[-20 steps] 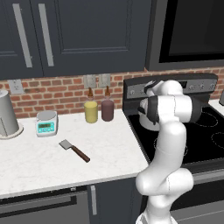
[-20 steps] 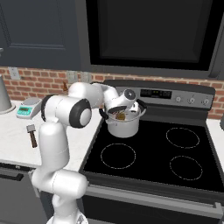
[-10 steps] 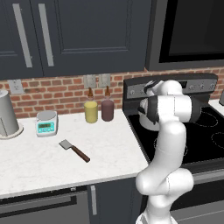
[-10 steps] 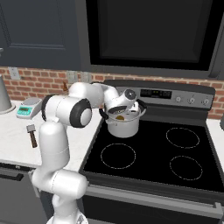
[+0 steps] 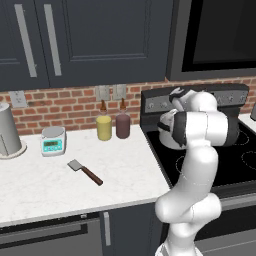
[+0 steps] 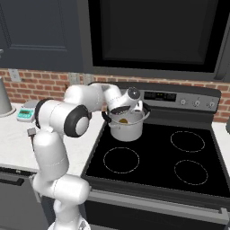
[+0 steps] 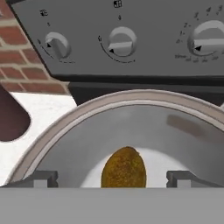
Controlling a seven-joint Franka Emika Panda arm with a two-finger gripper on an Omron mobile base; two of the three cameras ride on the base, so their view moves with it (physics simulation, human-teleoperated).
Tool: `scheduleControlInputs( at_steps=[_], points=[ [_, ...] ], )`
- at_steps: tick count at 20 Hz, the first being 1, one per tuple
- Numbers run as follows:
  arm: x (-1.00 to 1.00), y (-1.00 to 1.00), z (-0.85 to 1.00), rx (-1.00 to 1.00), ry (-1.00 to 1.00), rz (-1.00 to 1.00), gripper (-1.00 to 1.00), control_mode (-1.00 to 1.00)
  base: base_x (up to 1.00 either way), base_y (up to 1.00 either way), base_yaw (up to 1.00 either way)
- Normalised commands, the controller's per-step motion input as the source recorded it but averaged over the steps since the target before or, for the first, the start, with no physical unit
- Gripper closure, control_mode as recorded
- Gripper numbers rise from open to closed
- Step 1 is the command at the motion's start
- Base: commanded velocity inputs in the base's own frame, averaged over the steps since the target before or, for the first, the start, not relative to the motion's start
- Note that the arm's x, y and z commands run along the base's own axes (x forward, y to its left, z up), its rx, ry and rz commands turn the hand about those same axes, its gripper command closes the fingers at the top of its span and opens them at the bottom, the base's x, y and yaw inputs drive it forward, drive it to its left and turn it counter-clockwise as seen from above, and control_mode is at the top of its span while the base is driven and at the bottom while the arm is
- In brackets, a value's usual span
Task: Put the lime and avocado in the pot. Retrieve the spatula and lightly stir the vegetables in the pot.
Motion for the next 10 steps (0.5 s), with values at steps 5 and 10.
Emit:
scheduleControlInputs(
  at_steps=[5, 10],
  points=[
    [-0.44, 0.0, 0.51, 0.01, 0.0, -0.01, -1.0, -1.0, 0.0, 0.0, 0.0],
    [-0.61, 0.0, 0.43, 0.0, 0.0, -0.04, -1.0, -1.0, 0.0, 0.0, 0.0]
  ],
)
